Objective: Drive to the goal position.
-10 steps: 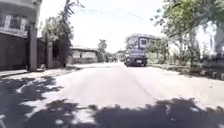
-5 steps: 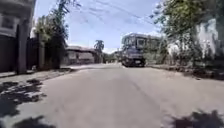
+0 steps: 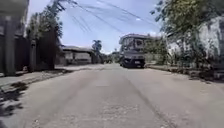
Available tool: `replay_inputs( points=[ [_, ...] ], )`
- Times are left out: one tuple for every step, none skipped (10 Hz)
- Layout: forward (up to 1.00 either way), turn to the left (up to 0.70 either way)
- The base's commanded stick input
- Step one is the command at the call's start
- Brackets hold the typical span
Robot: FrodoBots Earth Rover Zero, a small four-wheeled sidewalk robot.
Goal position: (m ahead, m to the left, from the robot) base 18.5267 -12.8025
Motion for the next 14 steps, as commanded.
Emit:
replay_inputs(
  points=[
    [1.0,0.03],
    [1.0,0.03],
    [1.0,0.03],
    [1.0,0.03],
    [1.0,0.03],
    [1.0,0.03],
    [1.0,0.03],
    [1.0,0.03],
    [1.0,0.03],
    [1.0,0.03],
    [1.0,0.03],
    [1.0,0.34],
    [1.0,0.43],
    [1.0,0.43]
  ],
)
